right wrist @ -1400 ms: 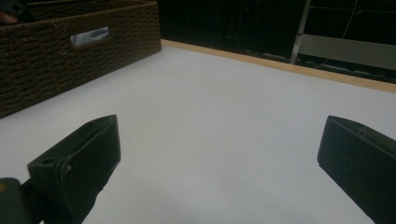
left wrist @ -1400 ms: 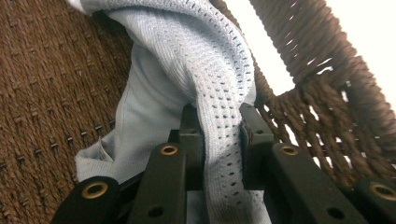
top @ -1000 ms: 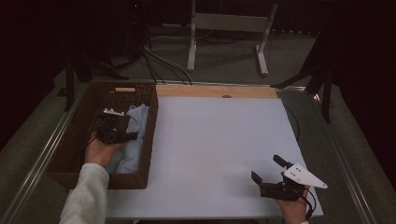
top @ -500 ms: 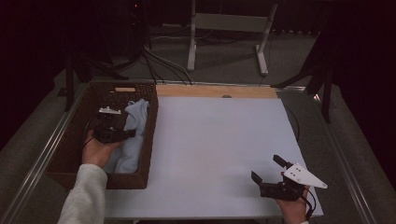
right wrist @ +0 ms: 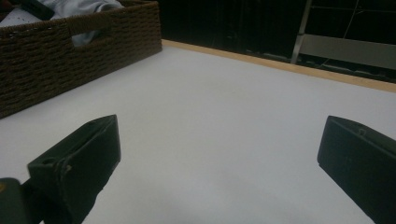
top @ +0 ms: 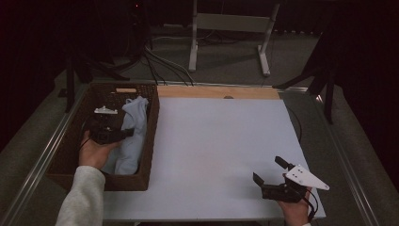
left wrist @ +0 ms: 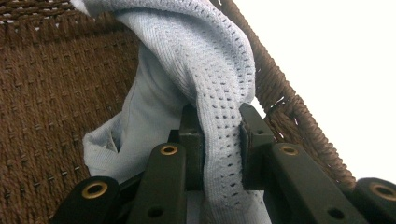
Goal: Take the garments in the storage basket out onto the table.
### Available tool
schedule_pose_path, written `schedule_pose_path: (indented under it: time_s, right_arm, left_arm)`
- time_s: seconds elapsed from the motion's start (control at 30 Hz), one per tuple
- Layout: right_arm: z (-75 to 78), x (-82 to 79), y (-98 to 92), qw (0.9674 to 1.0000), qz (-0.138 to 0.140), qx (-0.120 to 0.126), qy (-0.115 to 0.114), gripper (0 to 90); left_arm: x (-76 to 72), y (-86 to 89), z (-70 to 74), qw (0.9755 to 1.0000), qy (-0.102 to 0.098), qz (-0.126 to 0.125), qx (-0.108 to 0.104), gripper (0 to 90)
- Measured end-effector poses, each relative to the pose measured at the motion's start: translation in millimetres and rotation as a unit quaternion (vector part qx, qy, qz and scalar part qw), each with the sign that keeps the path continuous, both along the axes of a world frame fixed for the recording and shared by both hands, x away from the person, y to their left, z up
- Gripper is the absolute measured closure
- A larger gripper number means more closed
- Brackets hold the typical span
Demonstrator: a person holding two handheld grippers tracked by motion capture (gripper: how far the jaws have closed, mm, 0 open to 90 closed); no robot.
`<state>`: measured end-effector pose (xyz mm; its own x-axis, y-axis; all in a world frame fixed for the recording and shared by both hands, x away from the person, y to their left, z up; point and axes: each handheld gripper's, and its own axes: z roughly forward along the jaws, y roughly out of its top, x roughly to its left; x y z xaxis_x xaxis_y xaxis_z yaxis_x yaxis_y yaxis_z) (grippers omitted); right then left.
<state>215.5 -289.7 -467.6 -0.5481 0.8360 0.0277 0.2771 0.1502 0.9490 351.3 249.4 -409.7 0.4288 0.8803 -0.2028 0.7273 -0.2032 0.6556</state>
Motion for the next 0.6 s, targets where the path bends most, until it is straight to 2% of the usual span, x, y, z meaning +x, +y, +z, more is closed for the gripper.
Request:
schedule_pose_path:
  time_s: [0.6]
  right_arm:
    - [0.1,-0.1,-0.2,1.0,-0.001,0.001,0.0,0.0]
  left_arm:
    - [-6.2,5.2,14.3,0.9996,-0.027,0.004,-0.006,75.7]
